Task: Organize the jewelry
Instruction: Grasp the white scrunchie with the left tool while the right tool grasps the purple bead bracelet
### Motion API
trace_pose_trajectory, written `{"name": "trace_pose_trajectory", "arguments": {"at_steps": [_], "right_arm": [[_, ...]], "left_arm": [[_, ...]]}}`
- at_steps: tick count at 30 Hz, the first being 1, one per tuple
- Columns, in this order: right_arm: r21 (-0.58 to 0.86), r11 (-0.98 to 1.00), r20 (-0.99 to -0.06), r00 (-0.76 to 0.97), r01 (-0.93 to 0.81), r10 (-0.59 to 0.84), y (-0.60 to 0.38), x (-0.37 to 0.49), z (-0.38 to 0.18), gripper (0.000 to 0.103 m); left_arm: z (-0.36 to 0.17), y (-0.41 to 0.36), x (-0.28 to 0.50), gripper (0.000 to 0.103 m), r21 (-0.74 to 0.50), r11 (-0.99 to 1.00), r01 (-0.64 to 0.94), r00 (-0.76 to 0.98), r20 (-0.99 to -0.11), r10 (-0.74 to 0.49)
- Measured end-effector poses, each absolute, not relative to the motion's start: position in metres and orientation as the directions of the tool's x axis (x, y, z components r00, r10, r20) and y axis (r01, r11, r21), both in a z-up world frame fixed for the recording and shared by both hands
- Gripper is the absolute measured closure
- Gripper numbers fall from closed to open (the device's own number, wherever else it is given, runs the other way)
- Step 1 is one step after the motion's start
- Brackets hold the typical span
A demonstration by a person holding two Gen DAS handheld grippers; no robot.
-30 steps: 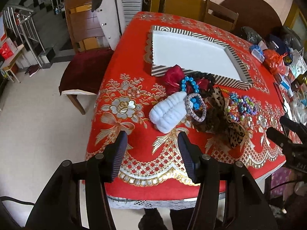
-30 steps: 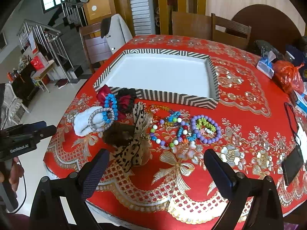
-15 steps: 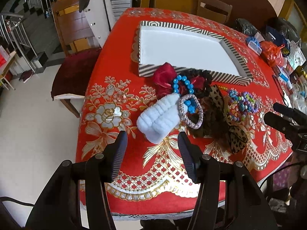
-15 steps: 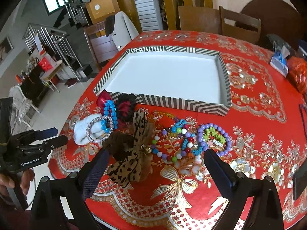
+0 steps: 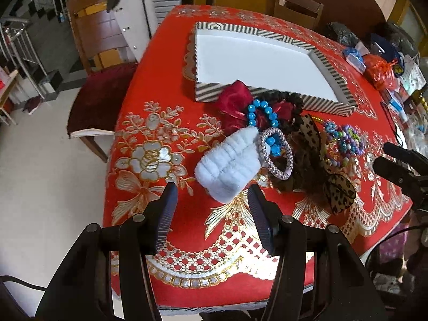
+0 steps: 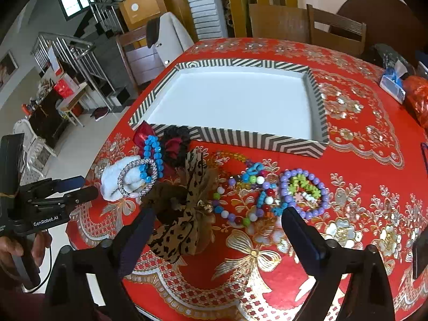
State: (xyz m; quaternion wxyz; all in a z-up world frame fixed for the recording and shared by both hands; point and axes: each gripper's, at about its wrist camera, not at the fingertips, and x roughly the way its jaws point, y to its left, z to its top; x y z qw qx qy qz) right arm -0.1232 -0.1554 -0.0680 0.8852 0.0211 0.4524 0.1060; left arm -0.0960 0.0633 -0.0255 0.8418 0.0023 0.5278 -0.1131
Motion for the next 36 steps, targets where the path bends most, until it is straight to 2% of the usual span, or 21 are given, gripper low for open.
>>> {"name": "trace_pose_trajectory", "arguments": {"at_steps": [7,9,11,28,36], "right_arm": [[0.142,0.971,-0.830,0.510,-0.194,0.223,-0.135,-0.100,-0.088,0.029],[0.139,0.969,-0.843,0.488,-0.207,0.225,-0.127,-0.093,-0.096,0.038],[0.139,0.966,-0.855,0.467,-0.217,0.228,-0.122,-0.088,-0.101,0.040],[0.121,0.960,-0.841,0.487,-0.254,0.235,-0.118,-0.082,-0.080,0.040],[0.123,0.970,-0.842,0.496,-0.208,0.213,-0.147,-0.084,-0.078,0.040]], "left_arm": [[-0.035,0.062,-0.081,0.049,-0.135,0.967,0.215,0.386,-0.898,-0.211],[-0.038,0.059,-0.078,0.049,-0.136,0.964,0.228,0.379,-0.900,-0.216],[-0.042,0.056,-0.074,0.049,-0.121,0.963,0.239,0.374,-0.904,-0.207],[-0.047,0.052,-0.067,0.049,-0.139,0.966,0.217,0.354,-0.911,-0.211],[-0.046,0.052,-0.066,0.049,-0.144,0.968,0.208,0.350,-0.913,-0.211]]}}
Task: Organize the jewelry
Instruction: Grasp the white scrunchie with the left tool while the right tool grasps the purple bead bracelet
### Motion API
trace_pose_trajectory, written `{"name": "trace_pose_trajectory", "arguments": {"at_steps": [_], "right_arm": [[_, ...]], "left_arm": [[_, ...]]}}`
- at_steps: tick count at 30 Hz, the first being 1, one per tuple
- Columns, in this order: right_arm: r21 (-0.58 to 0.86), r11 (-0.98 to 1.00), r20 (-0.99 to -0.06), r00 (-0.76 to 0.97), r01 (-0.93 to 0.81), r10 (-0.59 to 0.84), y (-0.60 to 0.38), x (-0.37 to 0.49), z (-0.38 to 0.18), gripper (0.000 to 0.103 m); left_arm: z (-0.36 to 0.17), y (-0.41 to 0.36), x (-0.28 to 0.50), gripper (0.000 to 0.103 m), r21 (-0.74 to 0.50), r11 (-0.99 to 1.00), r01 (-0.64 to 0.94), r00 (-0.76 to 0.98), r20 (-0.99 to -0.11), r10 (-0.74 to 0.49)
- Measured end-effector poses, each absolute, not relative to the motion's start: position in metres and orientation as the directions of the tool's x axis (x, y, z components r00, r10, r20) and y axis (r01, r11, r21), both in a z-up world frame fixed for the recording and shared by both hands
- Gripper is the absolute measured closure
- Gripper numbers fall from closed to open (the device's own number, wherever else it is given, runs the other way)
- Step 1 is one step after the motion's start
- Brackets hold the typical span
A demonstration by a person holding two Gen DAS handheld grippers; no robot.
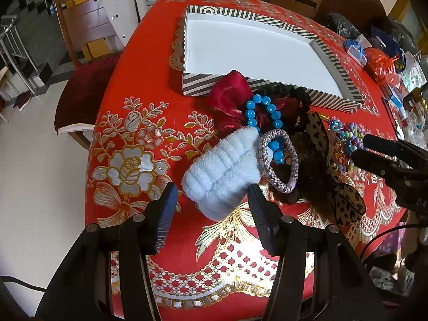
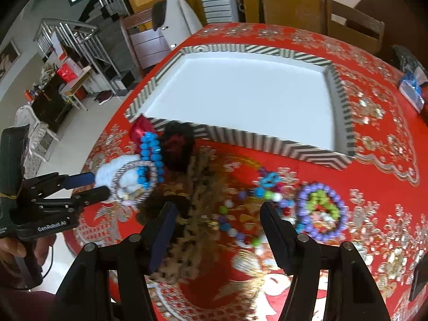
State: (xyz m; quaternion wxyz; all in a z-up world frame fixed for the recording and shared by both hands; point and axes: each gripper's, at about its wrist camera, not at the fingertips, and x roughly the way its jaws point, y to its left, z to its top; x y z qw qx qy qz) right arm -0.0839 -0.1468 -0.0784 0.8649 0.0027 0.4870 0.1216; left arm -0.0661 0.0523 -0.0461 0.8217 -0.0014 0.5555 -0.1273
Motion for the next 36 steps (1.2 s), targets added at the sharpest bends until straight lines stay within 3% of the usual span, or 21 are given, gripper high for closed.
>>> {"name": "trace_pose_trajectory", "arguments": {"at_steps": [16,21,27,29,32,36], "right_arm": [[0.111,0.988,-0.863,0.503,0.107,0.042,-0.279,-0.099,-0.103,0.040],[0.111,0.991,-0.864,0.499,0.070,0.061,-0.279,-0.086,-0.109,0.060],[0.083,0.996,-0.881,0.470,0.042,0.054,-0.275,-0.073,-0.119,0.071],[0.045,0.999,-0.882,0.470,0.027,0.027,-0.270,-0.071,-0.121,0.075],[-0.019,1.000,-0.880,0.474,0.006,-0.019,-0.263,-0.068,-0.121,0.095],[-0.003,1.000,-0.871,0.492,-0.010,0.002,-0.264,-0.072,-0.108,0.094]], "left_arm": [[-0.060,0.050,-0.063,0.049,-0.168,0.967,0.191,0.312,-0.924,-0.222],[-0.065,0.048,-0.059,0.049,-0.155,0.968,0.197,0.293,-0.933,-0.209],[-0.065,0.047,-0.057,0.051,-0.158,0.966,0.204,0.295,-0.931,-0.214],[-0.065,0.047,-0.057,0.060,-0.167,0.965,0.204,0.296,-0.929,-0.223],[-0.065,0.047,-0.057,0.072,-0.171,0.964,0.203,0.302,-0.926,-0.227],[-0.060,0.047,-0.062,0.080,-0.168,0.964,0.204,0.320,-0.920,-0.228]]}}
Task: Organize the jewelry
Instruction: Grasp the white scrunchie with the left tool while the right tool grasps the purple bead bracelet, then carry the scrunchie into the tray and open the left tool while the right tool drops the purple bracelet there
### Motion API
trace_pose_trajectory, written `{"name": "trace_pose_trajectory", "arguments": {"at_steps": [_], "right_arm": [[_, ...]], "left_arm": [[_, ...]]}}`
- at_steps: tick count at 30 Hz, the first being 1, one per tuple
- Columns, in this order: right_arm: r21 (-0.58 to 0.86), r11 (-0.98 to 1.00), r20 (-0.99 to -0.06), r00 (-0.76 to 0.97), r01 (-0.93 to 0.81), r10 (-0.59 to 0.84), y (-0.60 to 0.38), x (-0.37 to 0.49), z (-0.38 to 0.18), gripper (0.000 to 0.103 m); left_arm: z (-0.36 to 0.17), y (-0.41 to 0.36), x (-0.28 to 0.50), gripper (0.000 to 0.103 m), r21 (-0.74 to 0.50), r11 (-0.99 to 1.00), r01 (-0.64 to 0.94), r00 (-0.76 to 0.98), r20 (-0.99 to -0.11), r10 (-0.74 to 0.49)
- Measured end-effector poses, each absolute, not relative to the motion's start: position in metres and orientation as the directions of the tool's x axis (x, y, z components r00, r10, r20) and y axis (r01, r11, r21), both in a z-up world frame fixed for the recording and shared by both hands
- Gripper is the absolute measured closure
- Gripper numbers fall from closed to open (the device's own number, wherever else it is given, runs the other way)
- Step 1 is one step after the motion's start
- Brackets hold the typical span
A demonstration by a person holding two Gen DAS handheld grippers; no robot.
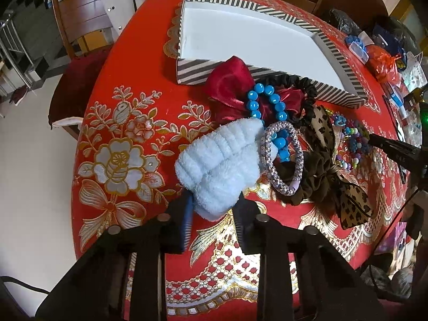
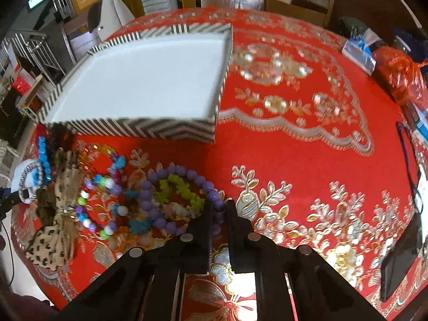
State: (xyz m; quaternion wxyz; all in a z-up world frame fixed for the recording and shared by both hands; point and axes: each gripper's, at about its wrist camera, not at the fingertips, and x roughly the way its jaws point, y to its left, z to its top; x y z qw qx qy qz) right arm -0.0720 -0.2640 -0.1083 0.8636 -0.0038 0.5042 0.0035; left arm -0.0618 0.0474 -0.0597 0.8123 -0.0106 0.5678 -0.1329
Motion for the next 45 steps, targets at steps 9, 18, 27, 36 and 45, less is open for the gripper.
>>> {"name": "trace_pose_trajectory", "arguments": {"at_steps": [9,18,27,36,45], "right_arm": [[-0.016,0.999,-0.794,0.607,-0.043,0.014,-0.255,-0.086,-0.041,0.095],[-0.016,0.995,-0.731,0.680,-0.101,0.058,-0.233,-0.072,0.010,0.095],[0.008,0.986,-0.710,0.694,-0.166,0.122,-0.210,-0.056,0.024,0.095],[0.030,0.977,-0.721,0.673,-0.210,0.166,-0.199,-0.049,0.020,0.095],[0.051,0.951,-0.721,0.648,-0.305,0.246,-0.167,-0.019,0.025,0.095]], "left_arm": [[-0.019,0.081,-0.073,0.083,-0.192,0.966,0.175,0.387,-0.888,-0.247],[0.017,0.093,-0.067,0.083,-0.247,0.954,0.172,0.442,-0.846,-0.298],[0.030,0.051,-0.074,0.083,0.001,0.962,0.274,0.543,-0.825,-0.154],[0.009,0.046,-0.075,0.086,0.046,0.954,0.296,0.509,-0.853,-0.117],[0.026,0.063,-0.044,0.087,-0.192,0.962,0.194,0.460,-0.848,-0.262]]}}
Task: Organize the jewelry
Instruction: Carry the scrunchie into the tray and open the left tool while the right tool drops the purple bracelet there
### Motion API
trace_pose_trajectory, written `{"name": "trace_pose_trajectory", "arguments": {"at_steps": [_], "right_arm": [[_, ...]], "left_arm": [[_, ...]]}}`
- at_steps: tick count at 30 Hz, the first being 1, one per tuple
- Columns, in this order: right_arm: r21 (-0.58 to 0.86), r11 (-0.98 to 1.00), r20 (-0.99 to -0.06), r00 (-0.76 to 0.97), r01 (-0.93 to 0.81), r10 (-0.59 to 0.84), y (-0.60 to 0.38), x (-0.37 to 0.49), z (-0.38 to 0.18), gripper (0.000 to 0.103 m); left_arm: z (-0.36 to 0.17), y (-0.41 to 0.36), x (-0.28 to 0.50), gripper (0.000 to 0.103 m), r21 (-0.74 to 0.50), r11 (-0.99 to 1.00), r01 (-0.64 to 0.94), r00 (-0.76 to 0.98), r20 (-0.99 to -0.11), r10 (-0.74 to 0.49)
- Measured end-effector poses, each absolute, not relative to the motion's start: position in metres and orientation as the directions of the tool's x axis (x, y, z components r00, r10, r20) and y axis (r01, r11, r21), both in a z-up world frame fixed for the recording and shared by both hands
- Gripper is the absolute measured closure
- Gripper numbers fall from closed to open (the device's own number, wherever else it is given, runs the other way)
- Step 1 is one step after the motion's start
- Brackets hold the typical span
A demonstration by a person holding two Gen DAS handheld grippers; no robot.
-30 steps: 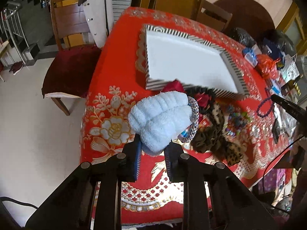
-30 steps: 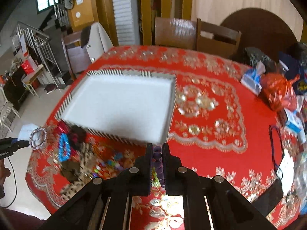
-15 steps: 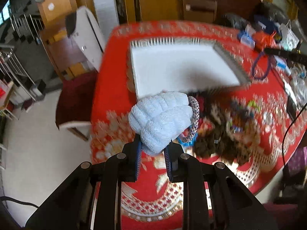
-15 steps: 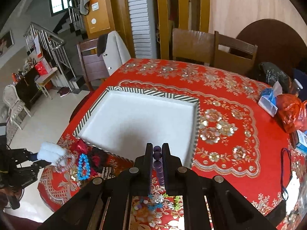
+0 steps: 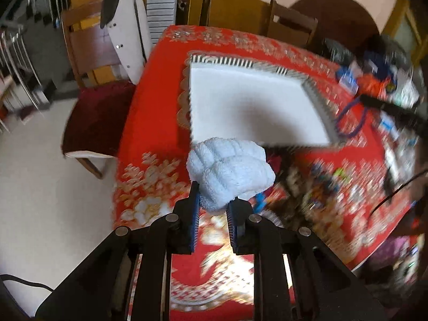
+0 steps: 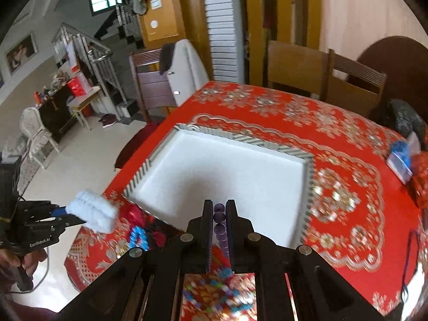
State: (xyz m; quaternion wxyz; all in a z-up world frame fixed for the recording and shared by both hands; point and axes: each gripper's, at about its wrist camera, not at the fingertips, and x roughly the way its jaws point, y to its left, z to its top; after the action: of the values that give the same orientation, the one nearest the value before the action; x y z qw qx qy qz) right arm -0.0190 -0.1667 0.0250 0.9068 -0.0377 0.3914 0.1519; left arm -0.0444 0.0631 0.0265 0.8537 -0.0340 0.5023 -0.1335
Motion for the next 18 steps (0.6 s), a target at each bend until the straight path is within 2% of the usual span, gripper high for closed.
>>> {"name": "trace_pose_trajectory", "arguments": {"at_steps": [3,13,18], "right_arm": [[0.067,0.938,-0.729,0.625,-0.340,0.279,-0.148,0.009,0.021,0.095],[0.193,0.864,-0.781,0.461,-0.466,0.423,-0.078,0.133,-0.011,0.095],[0.222,0.853,-0.806,0.403,-0.472,0.433,-0.064,0.182,-0.044,0.095]], "left_arm": [[0.035,0.055,-0.022,0.087,-0.261,0.952,0.160,0.464,-0.831,-0.306],[-0.002,0.031,0.043,0.087,-0.281,0.958,-0.055,0.411,-0.881,-0.235],[-0.018,0.034,0.062,0.086,-0.285,0.949,-0.137,0.392,-0.895,-0.212]]}}
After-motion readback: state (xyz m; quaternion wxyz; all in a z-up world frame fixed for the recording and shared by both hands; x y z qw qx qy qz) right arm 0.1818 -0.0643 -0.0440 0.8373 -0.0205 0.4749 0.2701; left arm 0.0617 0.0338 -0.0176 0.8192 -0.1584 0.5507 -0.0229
